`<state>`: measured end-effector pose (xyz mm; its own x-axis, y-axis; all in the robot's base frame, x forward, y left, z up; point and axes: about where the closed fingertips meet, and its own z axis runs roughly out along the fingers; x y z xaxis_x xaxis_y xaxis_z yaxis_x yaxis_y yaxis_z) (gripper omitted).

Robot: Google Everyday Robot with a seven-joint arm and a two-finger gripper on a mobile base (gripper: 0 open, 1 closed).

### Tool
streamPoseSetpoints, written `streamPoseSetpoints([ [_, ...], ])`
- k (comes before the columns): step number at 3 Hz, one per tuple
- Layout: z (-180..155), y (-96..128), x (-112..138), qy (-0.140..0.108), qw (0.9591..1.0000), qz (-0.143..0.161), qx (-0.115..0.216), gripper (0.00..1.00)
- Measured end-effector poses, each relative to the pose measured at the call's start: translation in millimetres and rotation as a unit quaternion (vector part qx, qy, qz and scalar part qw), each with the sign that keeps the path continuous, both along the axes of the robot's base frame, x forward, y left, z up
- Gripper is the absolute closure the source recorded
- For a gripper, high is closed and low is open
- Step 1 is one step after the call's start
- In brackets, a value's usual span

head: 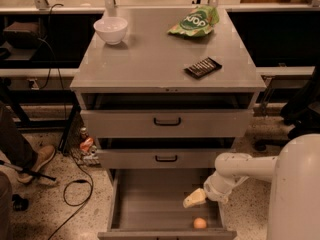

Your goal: Pick orange from bottom drawer and place on counter

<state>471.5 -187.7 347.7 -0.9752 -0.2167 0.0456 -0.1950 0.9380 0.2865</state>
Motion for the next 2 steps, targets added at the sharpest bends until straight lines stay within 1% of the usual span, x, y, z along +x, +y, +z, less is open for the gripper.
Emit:
streamPoseSetpoints([
  [1,-35,7,2,0.026,0.9992,-0.022,0.022,0.00],
  [2,-66,21,0,0.048,0.9976,-0.030,0.041,0.00],
])
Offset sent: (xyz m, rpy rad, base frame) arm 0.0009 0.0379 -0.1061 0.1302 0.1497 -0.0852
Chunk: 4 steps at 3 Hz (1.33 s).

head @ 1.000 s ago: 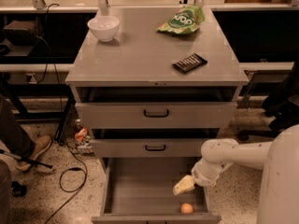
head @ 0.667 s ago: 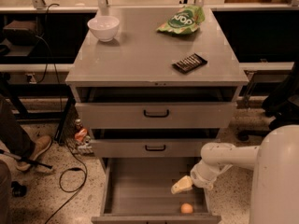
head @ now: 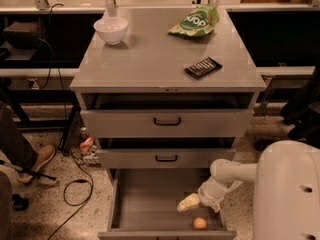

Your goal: Pick orange from bottom drawer and place on counter

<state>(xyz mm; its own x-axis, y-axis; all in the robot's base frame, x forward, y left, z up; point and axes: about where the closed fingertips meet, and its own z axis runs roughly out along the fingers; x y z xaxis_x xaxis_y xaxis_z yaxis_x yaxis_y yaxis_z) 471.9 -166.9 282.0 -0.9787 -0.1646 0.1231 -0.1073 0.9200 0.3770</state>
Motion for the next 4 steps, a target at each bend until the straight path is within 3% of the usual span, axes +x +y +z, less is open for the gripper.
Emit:
streamPoseSetpoints([
  [2,-74,30,3,0.034,0.9992,-0.016,0.008,0.00],
  [4,-126,16,12,0.035,0.9983,-0.046,0.012,0.00],
])
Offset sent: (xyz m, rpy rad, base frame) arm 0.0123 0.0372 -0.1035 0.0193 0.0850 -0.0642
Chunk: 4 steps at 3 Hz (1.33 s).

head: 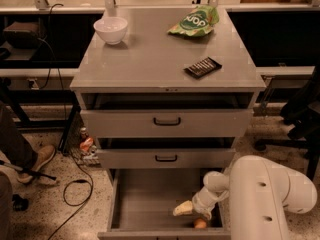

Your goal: Pick orange from bottom drawer and place on counter

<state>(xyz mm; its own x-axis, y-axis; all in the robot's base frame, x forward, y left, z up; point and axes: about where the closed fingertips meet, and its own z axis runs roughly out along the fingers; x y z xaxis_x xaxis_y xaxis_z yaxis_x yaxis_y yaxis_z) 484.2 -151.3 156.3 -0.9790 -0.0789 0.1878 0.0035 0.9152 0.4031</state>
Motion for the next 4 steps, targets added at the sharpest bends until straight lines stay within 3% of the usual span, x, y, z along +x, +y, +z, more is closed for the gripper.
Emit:
streamPoseSetpoints([
  [1,-16,-8,-5,0.009,0.9999,-0.004,-0.013,0.00],
  [2,-24,-31,-14,0.016,0.9992,-0.022,-0.028,0.04],
  [4,-31,-48,-29,0.026,0.9985,-0.044,-0.022,0.49],
])
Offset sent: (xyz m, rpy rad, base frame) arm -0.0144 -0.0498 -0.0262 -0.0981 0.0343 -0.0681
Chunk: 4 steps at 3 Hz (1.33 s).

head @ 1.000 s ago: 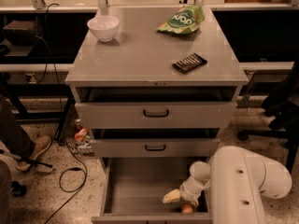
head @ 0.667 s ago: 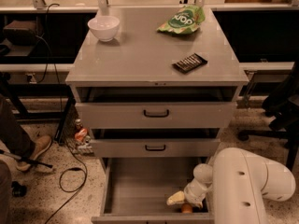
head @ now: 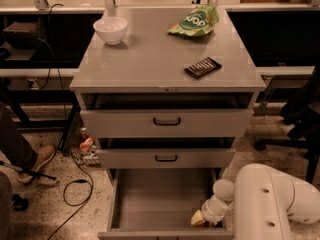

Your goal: Pick orange from bottom drawer and place on counter

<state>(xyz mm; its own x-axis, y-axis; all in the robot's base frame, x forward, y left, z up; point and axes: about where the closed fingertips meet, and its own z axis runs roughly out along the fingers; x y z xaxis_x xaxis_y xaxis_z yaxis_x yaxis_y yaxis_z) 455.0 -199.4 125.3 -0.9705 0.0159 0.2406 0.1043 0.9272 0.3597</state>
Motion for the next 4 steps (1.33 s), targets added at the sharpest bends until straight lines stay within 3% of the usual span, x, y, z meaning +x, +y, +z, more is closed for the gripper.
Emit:
streamPoseSetpoints([
  [2,2,2,-9,-0.001,0.9997,-0.001,0.023,0.96],
  [3,47,1,-3,-0.059,0.9970,0.024,0.044,1.00],
  [4,99,-5,-5,-0.112,0.9914,0.042,0.053,1.00],
])
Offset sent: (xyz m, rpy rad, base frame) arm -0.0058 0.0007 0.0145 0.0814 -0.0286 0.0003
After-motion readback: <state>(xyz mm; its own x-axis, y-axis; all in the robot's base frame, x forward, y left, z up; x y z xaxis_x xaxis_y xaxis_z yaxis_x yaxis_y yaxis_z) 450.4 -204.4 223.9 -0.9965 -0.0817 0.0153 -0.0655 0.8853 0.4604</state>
